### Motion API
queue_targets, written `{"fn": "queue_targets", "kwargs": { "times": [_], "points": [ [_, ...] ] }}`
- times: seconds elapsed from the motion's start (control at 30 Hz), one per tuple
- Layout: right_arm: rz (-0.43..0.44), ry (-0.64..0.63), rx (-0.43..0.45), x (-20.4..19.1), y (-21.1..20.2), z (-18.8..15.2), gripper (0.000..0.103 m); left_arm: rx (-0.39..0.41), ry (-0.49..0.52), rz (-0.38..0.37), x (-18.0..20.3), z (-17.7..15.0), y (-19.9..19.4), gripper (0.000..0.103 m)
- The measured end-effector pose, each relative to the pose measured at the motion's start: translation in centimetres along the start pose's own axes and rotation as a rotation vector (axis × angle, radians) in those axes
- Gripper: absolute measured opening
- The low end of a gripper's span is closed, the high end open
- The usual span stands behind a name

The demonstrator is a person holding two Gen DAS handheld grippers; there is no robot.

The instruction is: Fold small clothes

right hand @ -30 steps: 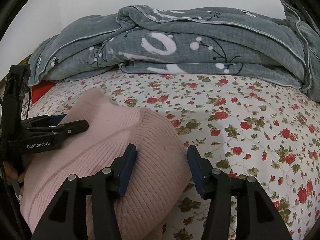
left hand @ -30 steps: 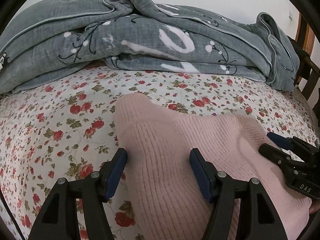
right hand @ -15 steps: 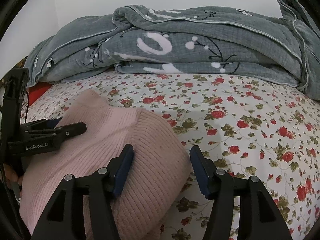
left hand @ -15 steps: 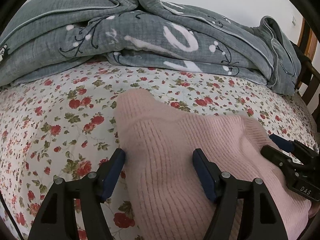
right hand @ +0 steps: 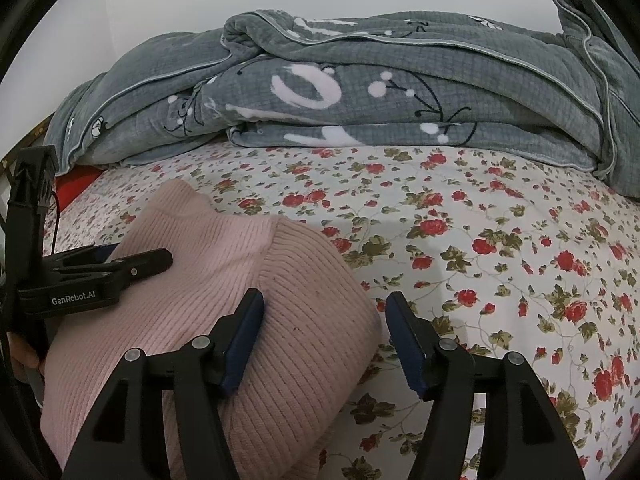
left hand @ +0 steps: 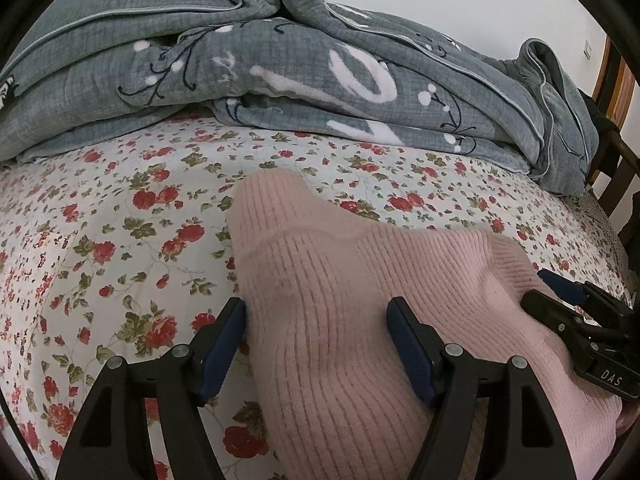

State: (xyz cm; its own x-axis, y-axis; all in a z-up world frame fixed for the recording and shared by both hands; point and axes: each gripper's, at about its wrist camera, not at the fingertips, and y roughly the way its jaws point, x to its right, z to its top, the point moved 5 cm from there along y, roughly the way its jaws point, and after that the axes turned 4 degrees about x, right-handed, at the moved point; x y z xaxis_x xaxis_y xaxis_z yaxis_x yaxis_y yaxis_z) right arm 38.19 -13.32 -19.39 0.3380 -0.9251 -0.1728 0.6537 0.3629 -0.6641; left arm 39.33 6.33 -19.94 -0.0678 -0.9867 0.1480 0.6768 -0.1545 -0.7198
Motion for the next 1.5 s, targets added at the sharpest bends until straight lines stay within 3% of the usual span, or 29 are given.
{"fn": "queue_targets", "kwargs": {
  "times": [0.73,0.9,1.13,1.33,1.5],
  "points": [
    [0.000,-0.001,0.005,0.1,0.1,0.1,0.063,0.001,0.001,0.001,0.0,0.0,0.0,0.072],
    [-0.004,0.000,0.011,0.2,-0.3,0.3,0.063,0.019,0.049,0.002,0.8,0.2,-1.5,0.072],
    [0.034,0.026,0.098,-0.3,-4.4,0.7,0.063,0.050,0.109,0.018,3.0,-0.4,-4.3,0.071],
    [0.054,-0.051,0.129,-2.7,-8.2,-3.2,0.063,0.099,0.035,-0.015,3.3,-4.5,-8.6,0.072],
    [0.006,0.040,0.055,-1.7,-8.9,-6.5,0.063,0.081,-0.064,-0.061,3.0,-6.9,-10.9,0.072]
  ]
}}
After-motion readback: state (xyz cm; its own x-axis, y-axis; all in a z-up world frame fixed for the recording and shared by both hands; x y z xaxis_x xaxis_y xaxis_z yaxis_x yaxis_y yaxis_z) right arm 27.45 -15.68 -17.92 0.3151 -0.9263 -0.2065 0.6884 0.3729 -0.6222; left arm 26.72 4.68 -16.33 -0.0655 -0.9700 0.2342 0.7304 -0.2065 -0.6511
